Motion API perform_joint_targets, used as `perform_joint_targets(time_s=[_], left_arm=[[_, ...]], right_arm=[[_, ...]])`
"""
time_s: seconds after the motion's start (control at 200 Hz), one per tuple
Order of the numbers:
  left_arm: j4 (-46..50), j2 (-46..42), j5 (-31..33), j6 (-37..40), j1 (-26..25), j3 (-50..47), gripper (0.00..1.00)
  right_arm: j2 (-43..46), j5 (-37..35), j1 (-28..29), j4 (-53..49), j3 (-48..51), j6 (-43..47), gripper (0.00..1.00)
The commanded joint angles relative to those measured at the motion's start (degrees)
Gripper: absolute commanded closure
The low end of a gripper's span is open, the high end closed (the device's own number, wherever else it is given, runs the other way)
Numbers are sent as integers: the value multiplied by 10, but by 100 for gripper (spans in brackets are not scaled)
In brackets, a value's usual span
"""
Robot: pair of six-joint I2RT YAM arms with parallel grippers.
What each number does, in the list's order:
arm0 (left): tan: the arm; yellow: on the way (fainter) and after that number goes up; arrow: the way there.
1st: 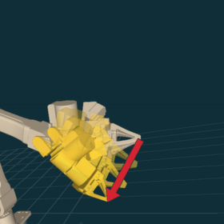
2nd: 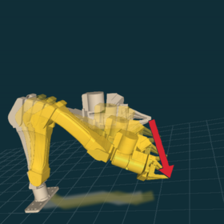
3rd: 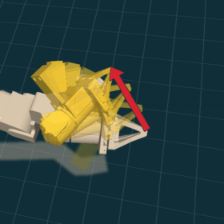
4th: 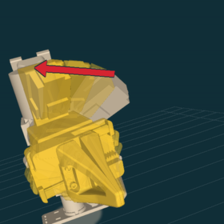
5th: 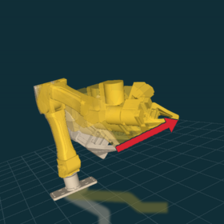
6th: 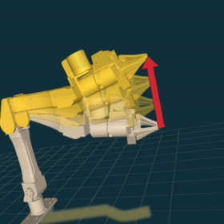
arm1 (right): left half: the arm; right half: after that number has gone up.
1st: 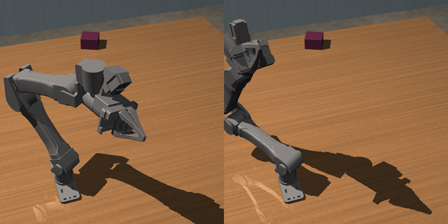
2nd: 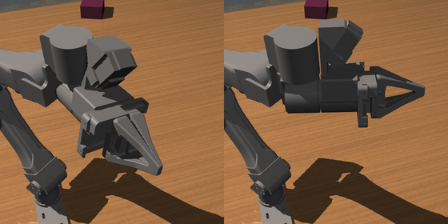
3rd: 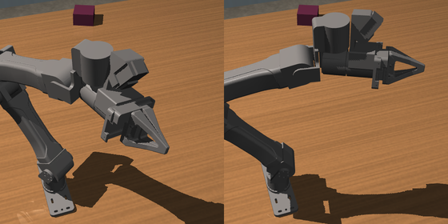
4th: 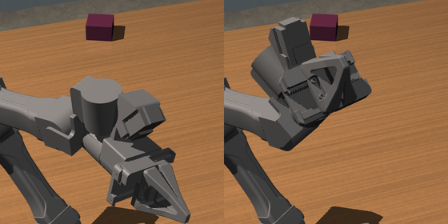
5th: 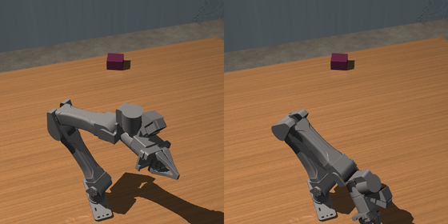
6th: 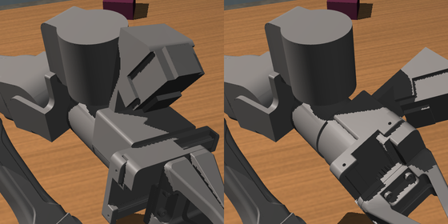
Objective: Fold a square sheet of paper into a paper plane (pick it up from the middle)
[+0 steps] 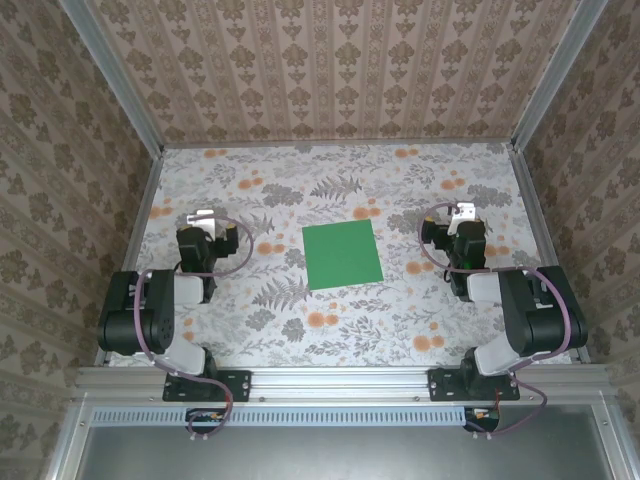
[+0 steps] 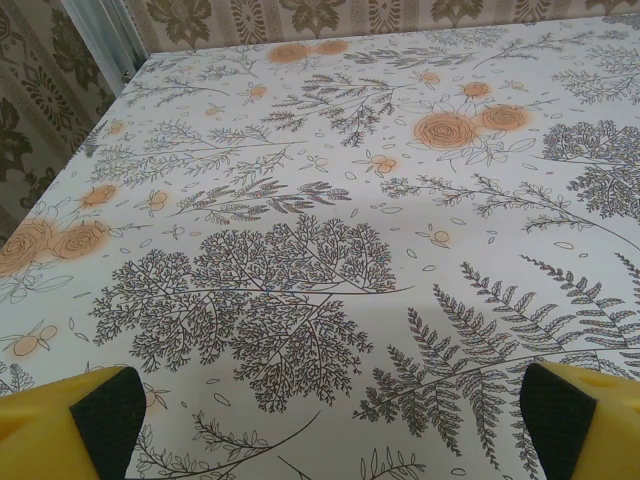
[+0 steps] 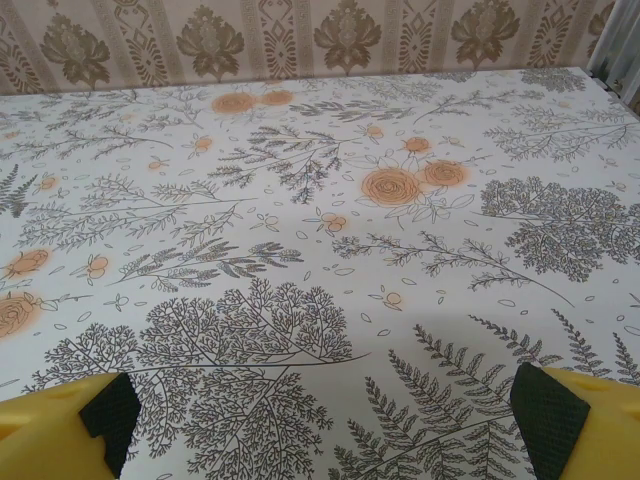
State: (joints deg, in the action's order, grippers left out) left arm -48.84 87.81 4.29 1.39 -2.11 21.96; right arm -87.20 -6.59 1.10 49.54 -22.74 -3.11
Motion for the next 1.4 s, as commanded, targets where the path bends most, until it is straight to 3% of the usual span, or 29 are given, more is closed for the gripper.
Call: perform_joint_targets(time_s=[0.0, 0.91, 1.105, 1.245, 1.31, 1.395], left_arm=[[-1, 0, -6, 11, 6, 12, 0], [-7, -12, 12, 10, 3, 4, 0], [108, -117, 59, 1, -8, 19, 0], [261, -180, 91, -53, -19, 76, 0], [340, -203, 88, -88, -20, 109, 0], [424, -230, 69, -143, -20, 143, 0]], right_arm=[[-4, 12, -2, -1, -4, 6, 0], [10, 9, -2, -4, -2, 5, 0], [141, -44, 14, -189, -52, -9, 0], [171, -72, 17, -444, -161, -179, 0], [148, -46, 18, -553, -229, -240, 0], [104, 29, 42, -606, -283, -254, 0]])
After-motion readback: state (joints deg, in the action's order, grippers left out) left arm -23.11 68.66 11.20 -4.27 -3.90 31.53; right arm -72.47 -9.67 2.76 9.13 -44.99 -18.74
